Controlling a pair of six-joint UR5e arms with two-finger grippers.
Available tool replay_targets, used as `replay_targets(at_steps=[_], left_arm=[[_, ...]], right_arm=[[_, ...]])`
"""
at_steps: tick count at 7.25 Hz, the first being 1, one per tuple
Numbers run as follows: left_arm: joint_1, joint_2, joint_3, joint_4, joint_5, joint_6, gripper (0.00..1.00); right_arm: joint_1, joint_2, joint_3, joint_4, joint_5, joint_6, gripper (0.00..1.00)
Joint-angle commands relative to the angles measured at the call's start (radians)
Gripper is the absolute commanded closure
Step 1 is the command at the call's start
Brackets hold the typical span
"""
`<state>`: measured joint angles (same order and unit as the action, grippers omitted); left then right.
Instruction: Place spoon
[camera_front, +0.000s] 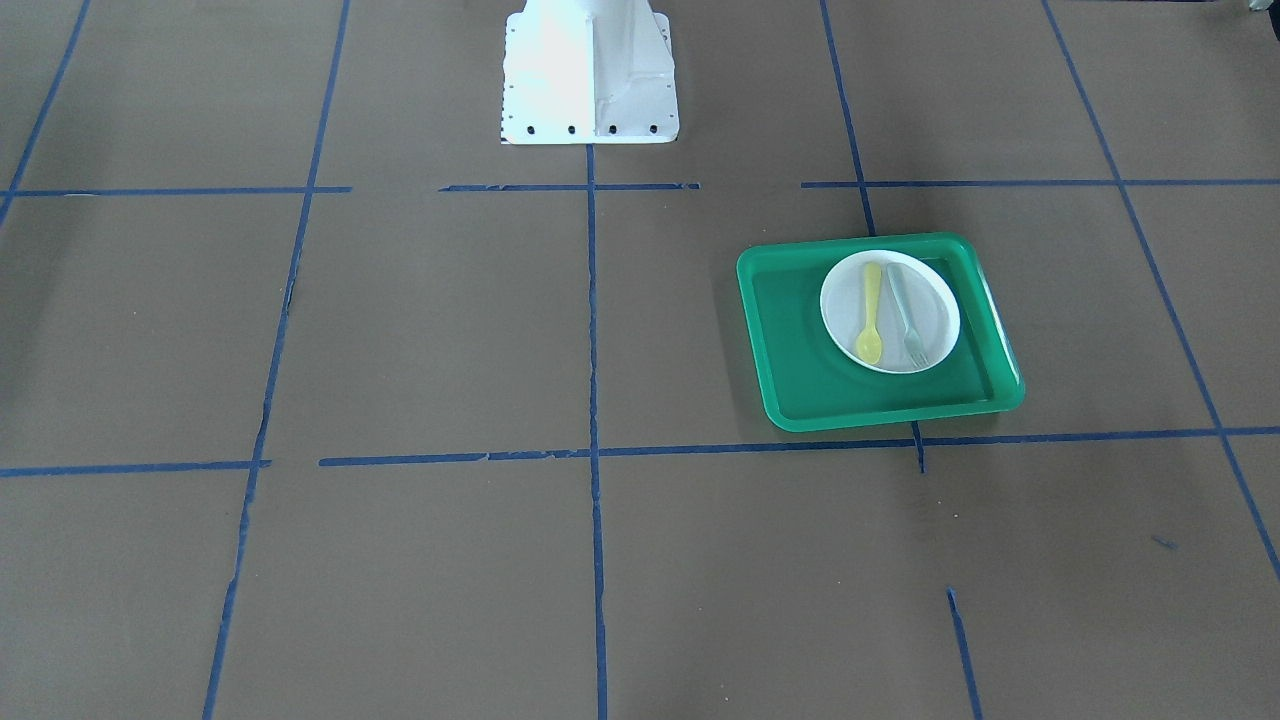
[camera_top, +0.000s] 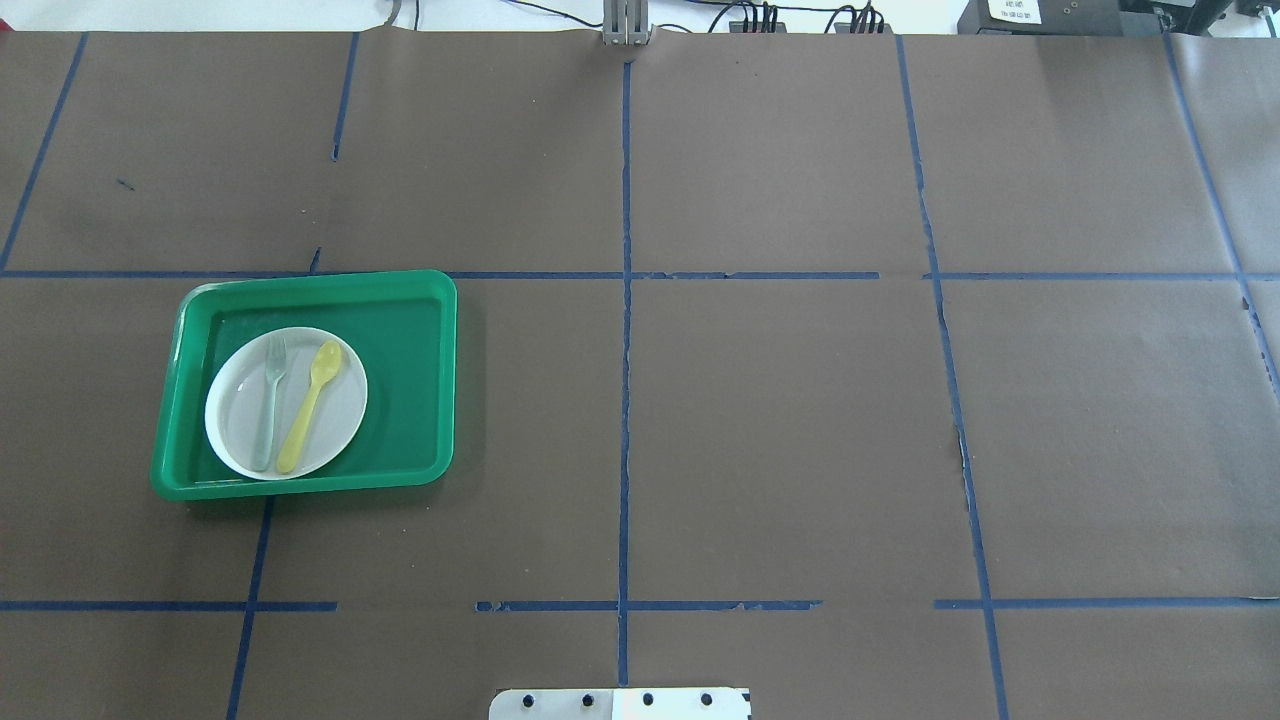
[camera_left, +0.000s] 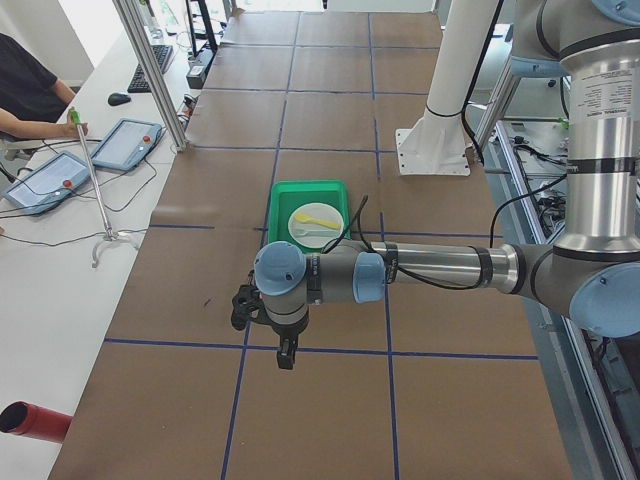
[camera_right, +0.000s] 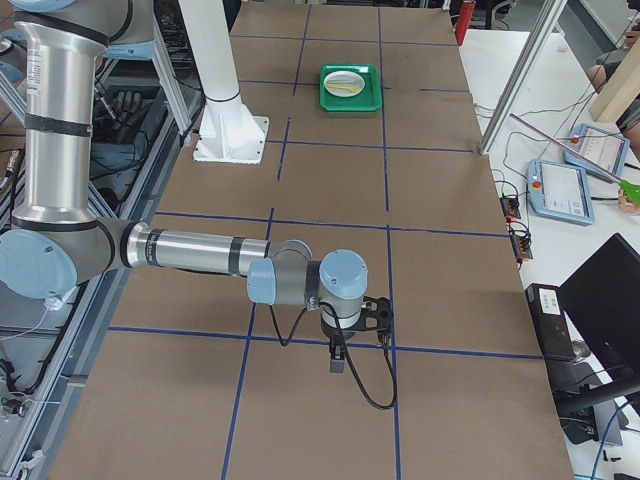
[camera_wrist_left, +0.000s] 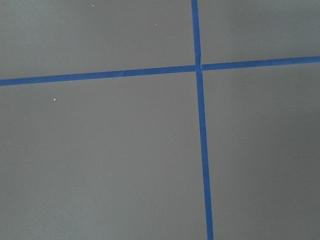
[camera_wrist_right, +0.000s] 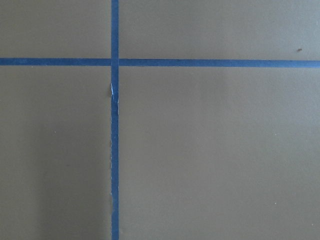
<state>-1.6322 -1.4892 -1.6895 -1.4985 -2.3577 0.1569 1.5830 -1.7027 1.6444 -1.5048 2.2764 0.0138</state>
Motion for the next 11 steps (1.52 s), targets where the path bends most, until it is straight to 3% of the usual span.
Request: replay_targets(at_steps=[1,6,7,9,11], left_arm=[[0.000,0.000,0.002,-0.005,0.000,-0.002,0.00],[0.046,-0.038,-0.019,-0.020,-0.005,-0.014,0.00],[0.116,-0.046,-0.054,-0.073,-0.003,-0.086,0.00],[0.289,-0.049,-0.162,-0.189,0.009,-0.418,0.00],[0.436,-0.124,-0.220,-0.189,0.009,-0.671,0.00]], right_arm=[[0.000,0.000,0.000,0.000,0.000,0.000,0.00],[0.000,0.000,0.000,0.000,0.000,0.000,0.00],[0.000,0.000,0.000,0.000,0.000,0.000,0.00],[0.000,0.000,0.000,0.000,0.000,0.000,0.00],[0.000,0.000,0.000,0.000,0.000,0.000,0.00]])
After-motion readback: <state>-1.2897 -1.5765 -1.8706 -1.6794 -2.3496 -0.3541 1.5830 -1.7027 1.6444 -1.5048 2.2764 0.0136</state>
